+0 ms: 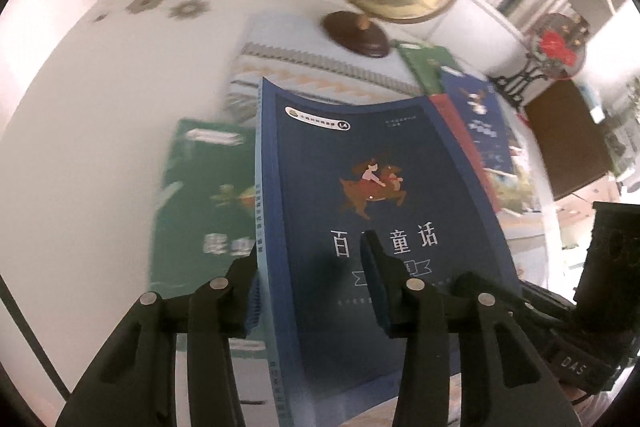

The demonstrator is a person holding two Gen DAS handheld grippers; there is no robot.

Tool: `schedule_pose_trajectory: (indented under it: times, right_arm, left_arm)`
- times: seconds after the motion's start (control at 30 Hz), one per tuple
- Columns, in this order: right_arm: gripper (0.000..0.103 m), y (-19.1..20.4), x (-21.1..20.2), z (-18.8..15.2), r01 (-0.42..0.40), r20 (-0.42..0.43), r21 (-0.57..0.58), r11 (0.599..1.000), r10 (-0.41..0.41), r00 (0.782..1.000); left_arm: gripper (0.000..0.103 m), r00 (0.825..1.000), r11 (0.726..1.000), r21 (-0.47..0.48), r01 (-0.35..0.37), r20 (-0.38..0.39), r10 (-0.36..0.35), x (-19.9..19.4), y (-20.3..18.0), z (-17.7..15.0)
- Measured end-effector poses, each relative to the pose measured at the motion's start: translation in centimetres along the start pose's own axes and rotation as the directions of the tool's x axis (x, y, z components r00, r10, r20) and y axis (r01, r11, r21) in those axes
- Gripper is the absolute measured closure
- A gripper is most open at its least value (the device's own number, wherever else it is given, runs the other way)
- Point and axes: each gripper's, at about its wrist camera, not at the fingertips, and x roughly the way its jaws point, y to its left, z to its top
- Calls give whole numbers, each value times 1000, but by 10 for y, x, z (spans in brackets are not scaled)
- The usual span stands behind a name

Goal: Organize books
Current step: 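Lift the blue fairy-tale book with the right tool and stand it on the stack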

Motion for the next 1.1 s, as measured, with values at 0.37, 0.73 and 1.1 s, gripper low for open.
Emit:
schedule_pose_trajectory:
  times: [0.37,0.73,1.1]
  right_arm:
    - [90,20,66,-5,9,-86,30,1000,-7,996]
    - [89,2,108,-11,16,-176,113,993,4,984]
    - [89,-9,133,-23,25,-245,173,985,18,969]
  left_arm:
    - [63,998,996,-70,-56,-46,53,19,56,0]
    - [63,990,990,-104,-97,-108,86,40,79,-12]
    - [61,984,985,-117,-130,-138,114,51,85,-18]
